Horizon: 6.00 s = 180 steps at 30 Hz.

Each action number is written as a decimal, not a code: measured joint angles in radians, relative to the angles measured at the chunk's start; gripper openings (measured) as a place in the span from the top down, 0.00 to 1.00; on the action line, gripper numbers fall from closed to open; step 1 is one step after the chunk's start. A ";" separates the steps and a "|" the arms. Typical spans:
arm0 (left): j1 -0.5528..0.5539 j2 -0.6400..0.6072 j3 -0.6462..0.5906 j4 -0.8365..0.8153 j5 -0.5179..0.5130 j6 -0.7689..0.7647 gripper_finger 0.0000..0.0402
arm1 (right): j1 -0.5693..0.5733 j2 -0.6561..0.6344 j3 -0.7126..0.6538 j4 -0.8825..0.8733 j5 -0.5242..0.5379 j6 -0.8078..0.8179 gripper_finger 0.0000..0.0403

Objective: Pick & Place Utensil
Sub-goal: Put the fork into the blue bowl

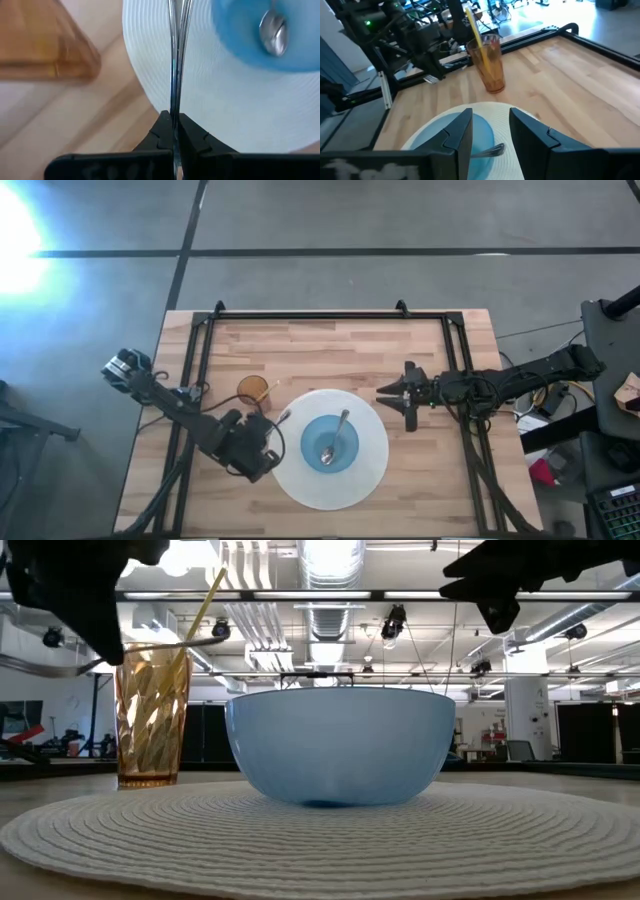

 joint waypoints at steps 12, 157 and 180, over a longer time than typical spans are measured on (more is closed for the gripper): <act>0.010 -0.005 -0.001 0.177 -0.185 0.179 0.99 | 0.000 0.000 0.000 0.000 -0.006 0.011 0.69; 0.199 0.084 -0.005 0.978 -0.765 1.140 0.99 | 0.035 0.707 0.461 0.652 0.404 -0.506 0.97; 0.197 0.082 -0.005 0.983 -0.702 1.175 0.61 | 0.035 0.629 0.459 0.468 0.385 -0.517 0.98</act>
